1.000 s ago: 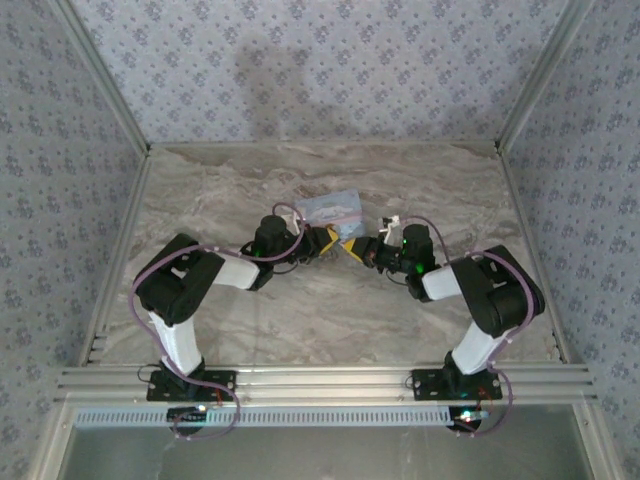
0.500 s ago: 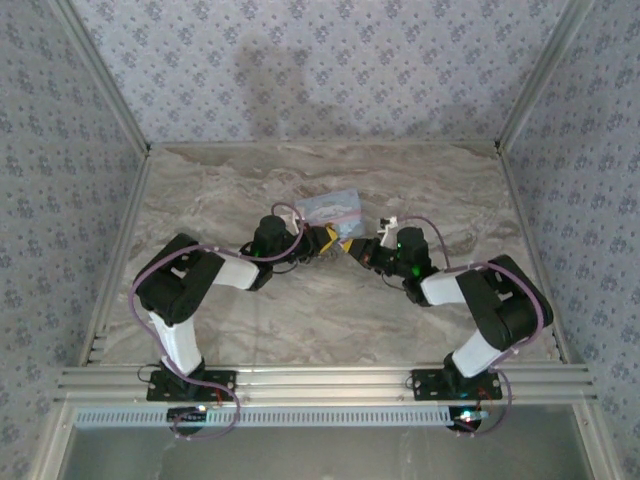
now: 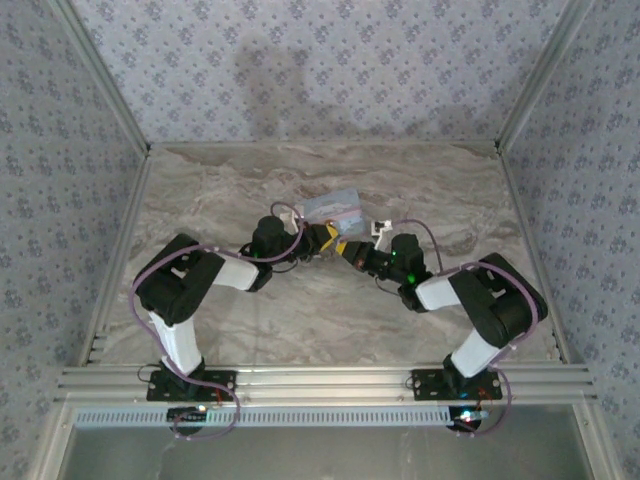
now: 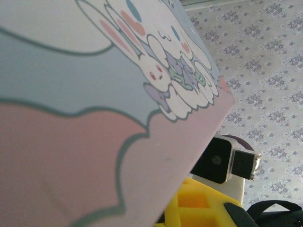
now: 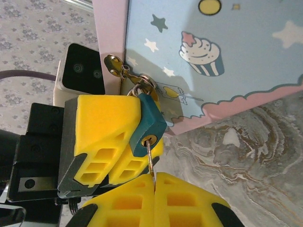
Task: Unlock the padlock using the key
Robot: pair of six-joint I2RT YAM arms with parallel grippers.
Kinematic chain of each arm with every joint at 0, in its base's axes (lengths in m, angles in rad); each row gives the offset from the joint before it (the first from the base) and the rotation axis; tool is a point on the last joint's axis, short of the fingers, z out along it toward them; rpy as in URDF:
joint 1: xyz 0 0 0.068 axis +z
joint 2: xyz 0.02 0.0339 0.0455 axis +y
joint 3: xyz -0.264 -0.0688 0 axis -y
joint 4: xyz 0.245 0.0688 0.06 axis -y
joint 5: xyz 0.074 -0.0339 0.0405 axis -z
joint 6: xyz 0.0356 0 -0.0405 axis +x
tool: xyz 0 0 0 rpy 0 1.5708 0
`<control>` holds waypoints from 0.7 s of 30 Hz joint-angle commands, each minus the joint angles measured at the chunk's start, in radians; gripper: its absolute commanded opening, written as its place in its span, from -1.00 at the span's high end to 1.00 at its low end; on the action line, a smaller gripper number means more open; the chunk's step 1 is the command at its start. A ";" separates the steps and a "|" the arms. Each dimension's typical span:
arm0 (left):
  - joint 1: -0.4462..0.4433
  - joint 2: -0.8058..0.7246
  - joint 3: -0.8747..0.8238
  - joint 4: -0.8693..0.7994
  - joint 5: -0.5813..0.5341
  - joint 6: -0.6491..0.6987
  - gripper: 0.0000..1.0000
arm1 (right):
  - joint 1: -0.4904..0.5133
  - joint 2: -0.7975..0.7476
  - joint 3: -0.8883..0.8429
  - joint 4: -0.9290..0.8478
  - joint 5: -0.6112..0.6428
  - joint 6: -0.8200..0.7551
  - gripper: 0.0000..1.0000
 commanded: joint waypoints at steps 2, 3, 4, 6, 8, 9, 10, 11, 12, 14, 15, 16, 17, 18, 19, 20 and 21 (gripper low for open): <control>-0.038 0.003 0.004 0.088 0.127 -0.009 1.00 | -0.013 0.002 -0.004 0.129 -0.013 0.046 1.00; -0.038 0.001 0.001 0.088 0.125 -0.009 1.00 | -0.023 -0.002 -0.012 0.126 -0.018 0.047 1.00; -0.037 0.001 -0.001 0.087 0.125 -0.008 1.00 | -0.034 -0.007 -0.020 0.127 -0.026 0.046 1.00; -0.033 0.001 -0.007 0.086 0.127 -0.007 1.00 | -0.056 -0.023 -0.039 0.118 -0.045 0.049 1.00; -0.029 0.001 -0.008 0.083 0.126 -0.006 1.00 | -0.079 -0.041 -0.049 0.086 -0.068 0.040 1.00; -0.030 0.001 -0.009 0.083 0.125 -0.005 1.00 | -0.089 -0.053 -0.052 0.065 -0.083 0.033 1.00; -0.029 0.004 -0.010 0.083 0.124 -0.005 1.00 | -0.098 -0.063 -0.054 0.052 -0.094 0.029 1.00; -0.028 0.005 -0.007 0.082 0.125 -0.005 1.00 | -0.109 -0.073 -0.052 0.027 -0.111 0.022 1.00; -0.028 0.007 -0.004 0.081 0.126 -0.005 1.00 | -0.120 -0.086 -0.050 0.004 -0.122 0.015 1.00; -0.029 0.010 0.001 0.080 0.129 -0.005 1.00 | -0.132 -0.107 -0.038 -0.058 -0.147 -0.006 1.00; -0.028 0.011 0.004 0.078 0.128 -0.005 1.00 | -0.133 -0.114 -0.021 -0.101 -0.167 -0.025 1.00; -0.028 0.013 0.006 0.075 0.126 -0.005 1.00 | -0.132 -0.123 -0.015 -0.121 -0.174 -0.039 1.00; -0.028 0.015 0.010 0.072 0.126 -0.005 1.00 | -0.131 -0.129 -0.012 -0.139 -0.187 -0.051 1.00; -0.026 0.017 0.014 0.070 0.127 -0.005 1.00 | -0.133 -0.133 -0.006 -0.156 -0.215 -0.063 1.00; -0.028 0.018 0.016 0.068 0.128 -0.005 1.00 | -0.136 -0.139 0.000 -0.177 -0.246 -0.075 1.00; -0.028 0.016 0.016 0.068 0.127 -0.005 1.00 | -0.140 -0.144 0.002 -0.199 -0.282 -0.087 1.00; -0.027 0.016 0.018 0.062 0.128 -0.005 1.00 | -0.143 -0.151 0.004 -0.225 -0.328 -0.104 1.00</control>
